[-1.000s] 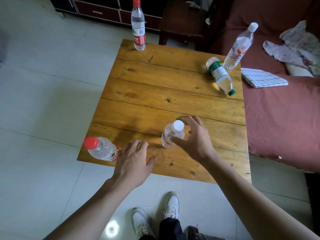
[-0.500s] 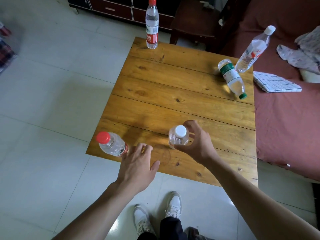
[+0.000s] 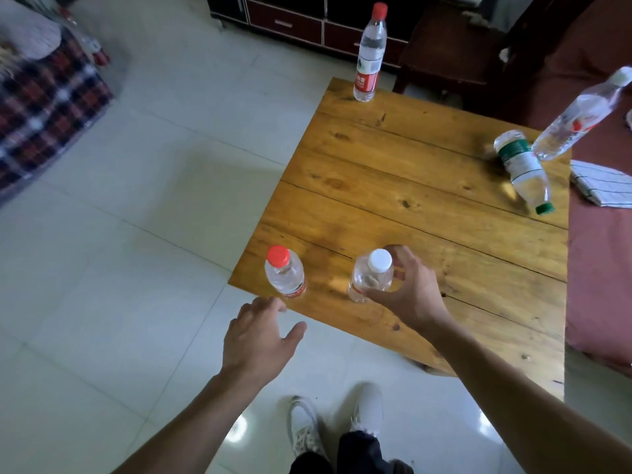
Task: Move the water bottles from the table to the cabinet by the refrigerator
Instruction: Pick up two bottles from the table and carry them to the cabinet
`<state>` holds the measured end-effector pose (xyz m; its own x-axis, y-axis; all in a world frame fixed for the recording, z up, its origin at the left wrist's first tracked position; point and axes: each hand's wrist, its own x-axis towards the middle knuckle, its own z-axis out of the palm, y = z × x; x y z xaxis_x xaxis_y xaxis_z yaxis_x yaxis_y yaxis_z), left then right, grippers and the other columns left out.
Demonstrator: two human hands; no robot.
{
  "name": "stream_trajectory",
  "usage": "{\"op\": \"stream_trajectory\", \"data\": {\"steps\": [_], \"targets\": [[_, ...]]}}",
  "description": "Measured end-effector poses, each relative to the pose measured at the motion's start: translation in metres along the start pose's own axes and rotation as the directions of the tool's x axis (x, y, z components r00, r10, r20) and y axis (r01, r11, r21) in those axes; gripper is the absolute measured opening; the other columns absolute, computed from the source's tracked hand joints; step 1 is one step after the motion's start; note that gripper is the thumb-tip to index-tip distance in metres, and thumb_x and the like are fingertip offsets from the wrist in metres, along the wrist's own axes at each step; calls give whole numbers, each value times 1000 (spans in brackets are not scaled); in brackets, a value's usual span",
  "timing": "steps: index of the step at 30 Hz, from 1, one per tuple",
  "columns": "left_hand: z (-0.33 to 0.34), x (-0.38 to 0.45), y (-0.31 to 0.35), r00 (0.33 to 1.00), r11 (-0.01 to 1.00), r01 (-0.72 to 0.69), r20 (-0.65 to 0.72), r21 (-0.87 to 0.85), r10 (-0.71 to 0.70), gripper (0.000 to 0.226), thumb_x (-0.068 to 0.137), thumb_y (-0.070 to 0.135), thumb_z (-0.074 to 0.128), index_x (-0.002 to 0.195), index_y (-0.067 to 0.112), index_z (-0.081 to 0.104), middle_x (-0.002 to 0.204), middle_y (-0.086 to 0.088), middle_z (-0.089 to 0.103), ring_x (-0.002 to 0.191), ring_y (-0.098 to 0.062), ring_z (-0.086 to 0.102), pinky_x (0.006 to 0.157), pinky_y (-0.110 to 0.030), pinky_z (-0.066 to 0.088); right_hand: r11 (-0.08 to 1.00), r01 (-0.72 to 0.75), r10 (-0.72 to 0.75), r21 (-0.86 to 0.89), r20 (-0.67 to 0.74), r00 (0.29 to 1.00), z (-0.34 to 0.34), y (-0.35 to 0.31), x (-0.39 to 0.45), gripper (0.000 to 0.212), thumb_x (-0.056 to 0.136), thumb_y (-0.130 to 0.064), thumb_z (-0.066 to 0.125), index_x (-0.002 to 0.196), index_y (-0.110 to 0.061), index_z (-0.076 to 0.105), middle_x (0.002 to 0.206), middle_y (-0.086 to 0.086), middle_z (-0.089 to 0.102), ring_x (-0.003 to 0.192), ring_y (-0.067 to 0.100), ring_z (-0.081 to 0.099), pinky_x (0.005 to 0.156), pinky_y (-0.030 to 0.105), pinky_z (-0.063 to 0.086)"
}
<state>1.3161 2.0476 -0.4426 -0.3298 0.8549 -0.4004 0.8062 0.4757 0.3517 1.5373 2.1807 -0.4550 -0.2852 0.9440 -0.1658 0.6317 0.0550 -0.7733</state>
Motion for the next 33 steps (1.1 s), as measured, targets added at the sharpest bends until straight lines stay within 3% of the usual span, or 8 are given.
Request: {"op": "stream_trajectory", "data": {"steps": [7, 12, 16, 21, 25, 29, 33], "targets": [[-21, 19, -2, 979, 977, 5, -198, -214, -48, 65, 75, 58, 71, 123, 24, 44, 125, 5, 58, 112, -21, 56, 82, -36, 50, 1000, 0, 0, 1, 42, 999, 12, -10, 0, 73, 56, -33, 92, 118, -26, 54, 112, -8, 63, 104, 12, 61, 81, 33, 55], [-24, 30, 8, 966, 961, -60, -258, -270, -12, 59, 77, 42, 78, 120, 18, 46, 117, 0, 58, 106, -24, 56, 82, -34, 46, 1000, 9, -9, 5, 66, 998, 12, -11, 2, 70, 59, -31, 91, 118, -28, 54, 112, -9, 61, 102, 9, 59, 82, 15, 46], [-19, 39, 8, 957, 924, -96, -288, -369, -15, 60, 77, 35, 81, 125, 16, 51, 116, -1, 62, 108, -21, 57, 88, -32, 48, 1000, 5, -6, 15, 73, 997, 17, -7, 0, 64, 61, -33, 90, 114, -36, 54, 109, -14, 63, 101, 6, 60, 85, 24, 53], [-11, 46, 7, 953, 867, -117, -300, -484, -39, 61, 69, 31, 88, 120, 18, 57, 107, 6, 62, 100, -15, 57, 77, -23, 45, 1000, -10, 10, 10, 22, 1000, 23, 1, -4, 60, 60, -34, 89, 108, -35, 53, 101, -13, 64, 92, 7, 61, 79, 38, 57], [-6, 53, 8, 948, 854, -126, -316, -505, -47, 64, 64, 25, 90, 120, 19, 59, 108, 6, 63, 99, -11, 55, 72, -8, 37, 1000, -28, 28, 12, 5, 1000, 24, 7, -4, 60, 57, -37, 89, 107, -33, 56, 99, -13, 66, 90, 9, 63, 78, 41, 57], [1, 59, 9, 930, 837, -123, -356, -533, -89, 61, 61, 23, 90, 113, 22, 60, 102, 7, 63, 93, -14, 58, 71, -17, 41, 999, -25, 26, 33, -19, 999, 25, 12, -6, 60, 56, -40, 91, 107, -33, 59, 101, -14, 67, 92, 7, 63, 78, 37, 58], [11, 62, 12, 929, 821, -115, -354, -559, -110, 60, 58, 23, 92, 107, 25, 58, 99, 12, 60, 87, -1, 56, 66, 0, 35, 997, -13, 15, 71, -31, 999, 28, 17, -7, 60, 60, -36, 91, 111, -29, 59, 105, -13, 66, 96, 5, 63, 76, 24, 56]]}}
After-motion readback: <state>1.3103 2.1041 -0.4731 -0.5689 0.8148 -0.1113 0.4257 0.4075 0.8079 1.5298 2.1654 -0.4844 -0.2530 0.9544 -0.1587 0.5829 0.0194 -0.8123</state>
